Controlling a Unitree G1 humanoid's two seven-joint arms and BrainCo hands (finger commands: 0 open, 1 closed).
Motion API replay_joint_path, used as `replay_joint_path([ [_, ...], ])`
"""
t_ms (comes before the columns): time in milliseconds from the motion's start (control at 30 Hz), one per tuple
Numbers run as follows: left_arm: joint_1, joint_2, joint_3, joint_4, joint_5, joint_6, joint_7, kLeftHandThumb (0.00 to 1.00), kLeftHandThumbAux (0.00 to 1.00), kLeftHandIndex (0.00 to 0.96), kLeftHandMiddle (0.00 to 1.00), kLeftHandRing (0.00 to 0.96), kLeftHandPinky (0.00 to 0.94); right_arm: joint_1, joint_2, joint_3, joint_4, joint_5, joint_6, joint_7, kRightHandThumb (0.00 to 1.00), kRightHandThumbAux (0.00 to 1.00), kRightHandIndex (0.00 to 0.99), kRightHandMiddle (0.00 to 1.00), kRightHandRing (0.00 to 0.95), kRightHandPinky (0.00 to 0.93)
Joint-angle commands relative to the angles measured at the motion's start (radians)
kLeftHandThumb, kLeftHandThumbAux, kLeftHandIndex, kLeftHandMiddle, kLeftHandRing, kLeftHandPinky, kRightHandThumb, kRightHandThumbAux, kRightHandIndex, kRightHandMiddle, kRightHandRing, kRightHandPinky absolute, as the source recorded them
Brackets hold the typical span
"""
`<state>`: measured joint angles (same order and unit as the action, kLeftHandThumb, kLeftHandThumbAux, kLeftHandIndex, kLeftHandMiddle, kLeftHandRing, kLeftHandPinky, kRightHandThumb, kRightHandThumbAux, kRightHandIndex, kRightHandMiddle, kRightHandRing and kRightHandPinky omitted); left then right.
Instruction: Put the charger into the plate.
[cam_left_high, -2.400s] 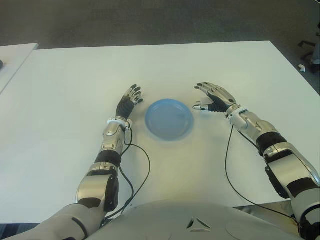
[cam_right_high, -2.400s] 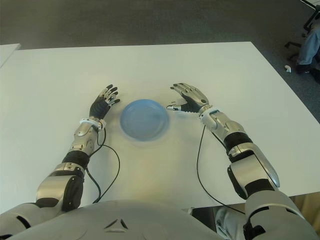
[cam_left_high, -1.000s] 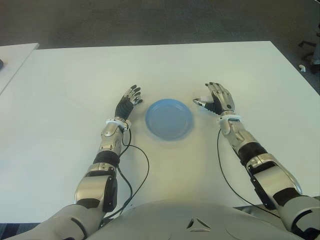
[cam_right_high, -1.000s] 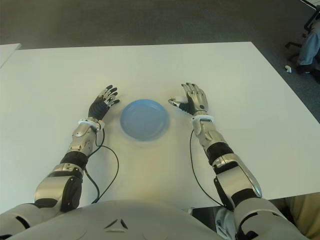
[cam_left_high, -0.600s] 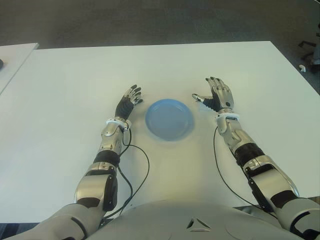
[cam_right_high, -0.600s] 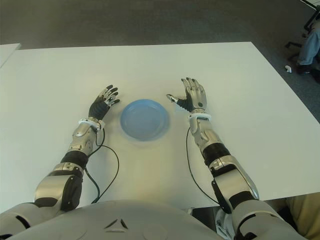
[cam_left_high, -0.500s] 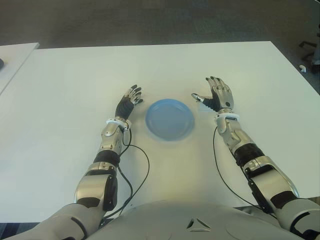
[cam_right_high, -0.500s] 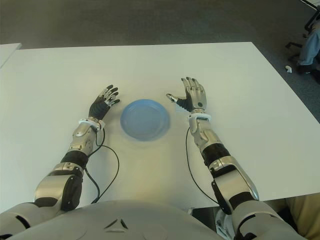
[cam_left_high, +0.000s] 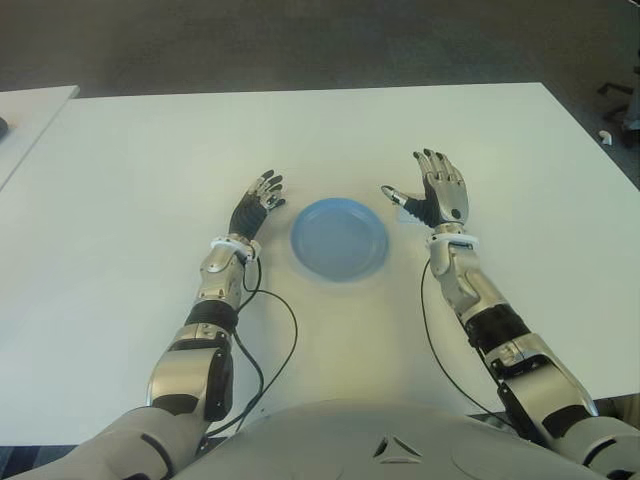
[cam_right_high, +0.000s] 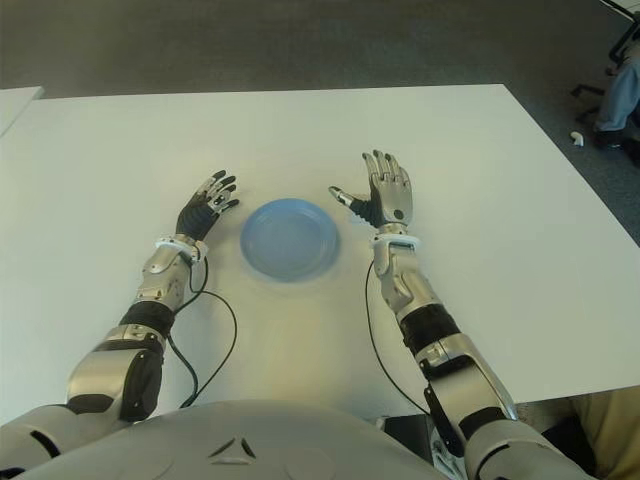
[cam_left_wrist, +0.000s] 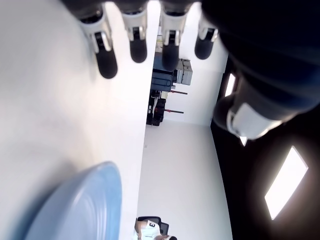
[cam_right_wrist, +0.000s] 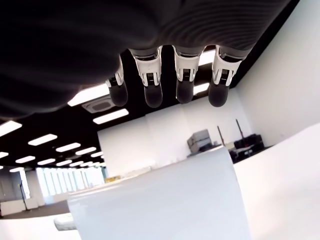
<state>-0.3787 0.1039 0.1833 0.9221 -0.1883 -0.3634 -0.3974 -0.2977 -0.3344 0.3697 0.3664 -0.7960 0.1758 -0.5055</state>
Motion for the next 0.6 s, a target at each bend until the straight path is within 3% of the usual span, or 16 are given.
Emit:
replay_joint_path([
  [33, 0.017, 0.006, 0.001, 0.032, -0.003, 0.035, -0.013, 0.0, 0.614, 0.031, 0.114, 0.081, 0.032, 0.067, 0.025, -0.004, -0.07, -0.015, 0.056, 0.024, 0.341, 0.129, 0.0, 0.0, 0.0, 0.0],
  [333, 0.018, 0.007, 0.001, 0.03, -0.003, 0.036, -0.014, 0.0, 0.624, 0.03, 0.12, 0.086, 0.042, 0.155, 0.103, 0.026, -0.166, -0.072, 0.184, 0.047, 0.351, 0.129, 0.0, 0.0, 0.0, 0.0],
  [600, 0.017, 0.008, 0.0, 0.031, -0.006, 0.037, -0.014, 0.0, 0.63, 0.035, 0.127, 0.093, 0.049, 0.182, 0.17, 0.025, -0.208, -0.117, 0.298, 0.057, 0.357, 0.142, 0.0, 0.0, 0.0, 0.0],
])
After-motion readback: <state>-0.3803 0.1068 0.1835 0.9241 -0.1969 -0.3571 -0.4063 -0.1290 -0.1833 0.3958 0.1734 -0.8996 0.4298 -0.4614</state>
